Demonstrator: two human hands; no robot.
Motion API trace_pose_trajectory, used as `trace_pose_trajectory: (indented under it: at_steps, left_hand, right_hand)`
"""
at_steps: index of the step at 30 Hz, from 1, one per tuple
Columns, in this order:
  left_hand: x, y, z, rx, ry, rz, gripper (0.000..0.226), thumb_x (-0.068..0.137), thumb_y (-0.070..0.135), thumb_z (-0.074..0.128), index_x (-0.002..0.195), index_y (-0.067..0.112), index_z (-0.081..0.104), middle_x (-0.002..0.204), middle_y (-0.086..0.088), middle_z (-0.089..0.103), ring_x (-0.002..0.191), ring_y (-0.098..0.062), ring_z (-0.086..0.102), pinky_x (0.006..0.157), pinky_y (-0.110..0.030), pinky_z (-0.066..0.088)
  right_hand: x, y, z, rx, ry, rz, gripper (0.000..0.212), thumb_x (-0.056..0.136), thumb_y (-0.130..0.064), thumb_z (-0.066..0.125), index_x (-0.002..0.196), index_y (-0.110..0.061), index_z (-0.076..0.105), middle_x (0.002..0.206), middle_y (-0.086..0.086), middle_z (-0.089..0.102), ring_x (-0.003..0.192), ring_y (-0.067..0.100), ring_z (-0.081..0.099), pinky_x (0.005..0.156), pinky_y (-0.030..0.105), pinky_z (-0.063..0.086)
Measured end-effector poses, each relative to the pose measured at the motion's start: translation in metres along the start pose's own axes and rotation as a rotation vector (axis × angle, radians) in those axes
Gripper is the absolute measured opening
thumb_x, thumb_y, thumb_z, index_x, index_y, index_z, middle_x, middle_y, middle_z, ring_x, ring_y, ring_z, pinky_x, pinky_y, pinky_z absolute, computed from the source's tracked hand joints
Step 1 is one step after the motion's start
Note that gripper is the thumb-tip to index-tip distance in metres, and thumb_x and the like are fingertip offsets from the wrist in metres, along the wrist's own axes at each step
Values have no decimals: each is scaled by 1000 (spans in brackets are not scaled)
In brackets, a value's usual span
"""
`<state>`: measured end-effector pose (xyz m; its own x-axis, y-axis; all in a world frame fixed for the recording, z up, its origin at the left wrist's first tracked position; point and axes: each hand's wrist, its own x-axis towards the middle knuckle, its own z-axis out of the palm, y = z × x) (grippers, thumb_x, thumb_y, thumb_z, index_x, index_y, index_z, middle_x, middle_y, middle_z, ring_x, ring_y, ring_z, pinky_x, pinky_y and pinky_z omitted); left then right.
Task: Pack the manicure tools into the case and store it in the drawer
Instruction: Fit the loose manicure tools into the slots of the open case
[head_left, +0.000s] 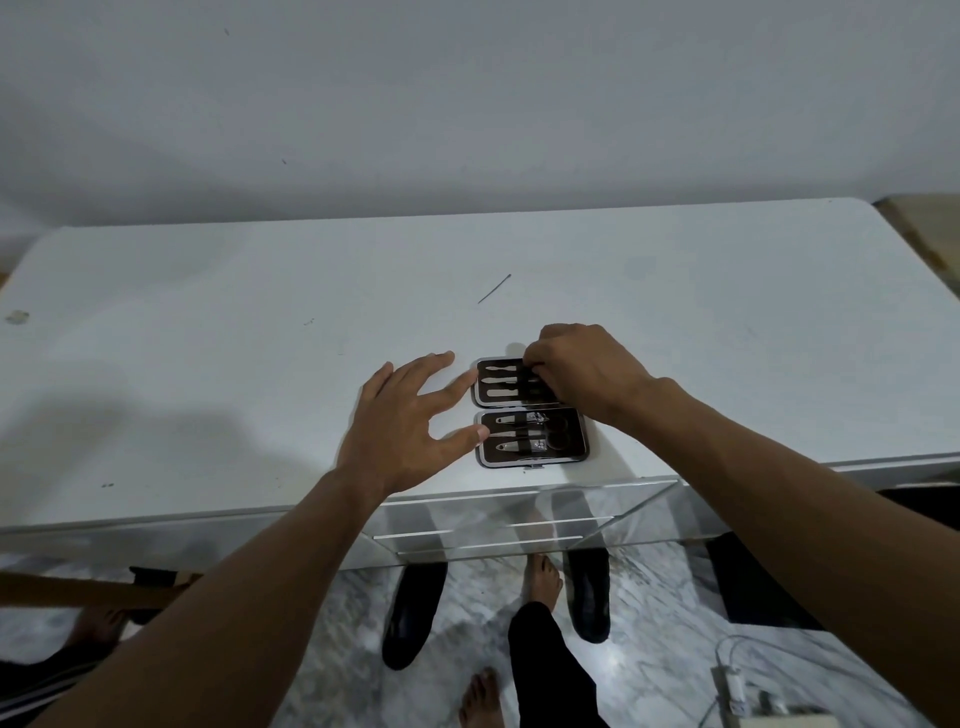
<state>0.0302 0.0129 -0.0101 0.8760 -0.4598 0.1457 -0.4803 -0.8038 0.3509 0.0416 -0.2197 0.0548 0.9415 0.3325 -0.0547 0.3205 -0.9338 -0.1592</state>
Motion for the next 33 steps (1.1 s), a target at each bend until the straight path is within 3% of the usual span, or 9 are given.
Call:
trace_pose_trajectory:
  at_steps: [24, 30, 33]
  left_hand:
    - [0, 0, -2, -30, 30, 6, 62, 83, 72, 40, 138, 45, 42, 149, 9, 40, 138, -10, 31, 116, -44, 18]
    - [0, 2, -4, -38, 20, -8, 63, 82, 71, 43, 139, 45, 42, 150, 10, 39, 139, -8, 29, 116, -44, 17]
    - [1, 4, -5, -27, 22, -7, 63, 81, 71, 45, 137, 43, 45, 149, 10, 40, 138, -7, 30, 116, -43, 17]
  right_hand:
    - [62, 19, -13, 16, 11, 95, 18, 88, -8, 49, 92, -1, 66, 92, 16, 67, 86, 37, 61, 75, 41, 51]
    - [100, 14, -11, 27, -6, 81, 36, 91, 0, 48, 124, -8, 62, 126, 17, 61, 117, 35, 56, 98, 39, 46]
    - [112, 14, -5, 10, -40, 57, 34, 90, 0, 50, 120, -9, 65, 125, 14, 63, 117, 33, 56, 96, 35, 43]
